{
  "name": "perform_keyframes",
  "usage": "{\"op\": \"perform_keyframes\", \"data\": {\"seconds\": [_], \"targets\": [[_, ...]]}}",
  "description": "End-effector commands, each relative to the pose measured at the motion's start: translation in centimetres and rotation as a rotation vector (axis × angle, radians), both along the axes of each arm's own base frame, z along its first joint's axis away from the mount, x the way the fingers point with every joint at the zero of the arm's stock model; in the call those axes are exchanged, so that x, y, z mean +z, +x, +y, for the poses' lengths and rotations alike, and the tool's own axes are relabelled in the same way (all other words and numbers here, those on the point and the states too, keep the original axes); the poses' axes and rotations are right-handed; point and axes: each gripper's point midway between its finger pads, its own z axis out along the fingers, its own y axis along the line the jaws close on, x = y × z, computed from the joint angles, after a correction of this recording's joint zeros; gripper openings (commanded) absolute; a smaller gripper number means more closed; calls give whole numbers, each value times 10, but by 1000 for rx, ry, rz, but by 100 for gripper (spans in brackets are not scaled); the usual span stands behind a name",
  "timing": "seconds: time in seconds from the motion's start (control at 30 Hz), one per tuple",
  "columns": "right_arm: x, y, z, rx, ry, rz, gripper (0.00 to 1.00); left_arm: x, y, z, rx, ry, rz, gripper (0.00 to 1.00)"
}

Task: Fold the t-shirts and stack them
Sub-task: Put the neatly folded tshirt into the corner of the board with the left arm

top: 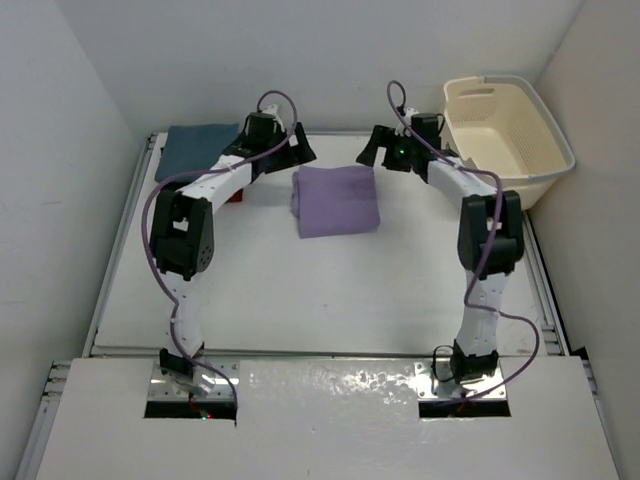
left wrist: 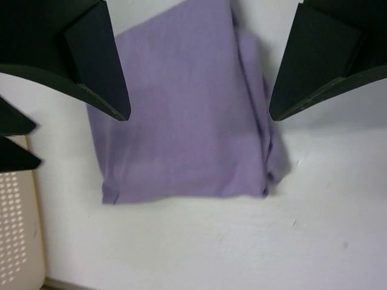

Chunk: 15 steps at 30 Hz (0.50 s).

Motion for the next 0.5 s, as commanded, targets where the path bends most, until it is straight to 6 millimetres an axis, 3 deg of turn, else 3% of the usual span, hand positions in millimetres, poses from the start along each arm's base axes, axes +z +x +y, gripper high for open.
{"op": "perform_keyframes", "data": {"seconds": [0.0, 0.03, 0.07, 0.1, 0.13, 0.17, 0.2, 0.27, 0.3, 0.33, 0.37, 0.4, 0.43, 0.47], "targets": [[45, -25, -16, -23, -64, -122, 99, 5, -26, 17, 54, 63, 5, 100], [63, -36, -19, -31, -63, -154, 99, 0, -32, 14, 39, 65, 15, 100], [64, -44, -21, -34, -63, -152, 99, -12, -39, 14, 32, 70, 42, 100], [51, -59, -24, -38, -66, -126, 99, -21, -41, 13, 17, 75, 60, 100], [66, -67, -26, -43, -60, -161, 99, -28, -43, 14, 20, 81, 79, 100], [66, -74, -26, -43, -59, -162, 99, -36, -45, 16, 30, 94, 105, 100], [50, -89, -29, -45, -64, -123, 99, -48, -47, 17, 24, 111, 126, 100], [56, -105, -30, -44, -56, -145, 99, -58, -49, 16, 18, 116, 150, 100], [39, -120, -32, -43, -63, -105, 99, -66, -50, 16, 16, 119, 162, 100], [33, -128, -35, -46, -70, -93, 99, -71, -49, 17, 20, 121, 169, 100], [41, -134, -38, -55, -74, -110, 99, -72, -48, 15, 18, 120, 168, 99], [27, -148, -39, -55, -81, -76, 99, -82, -47, 15, 19, 128, 186, 96], [28, -153, -41, -57, -80, -83, 99, -88, -47, 15, 18, 132, 196, 94], [38, -159, -42, -64, -70, -108, 99, -89, -46, 13, 10, 136, 200, 91]]}}
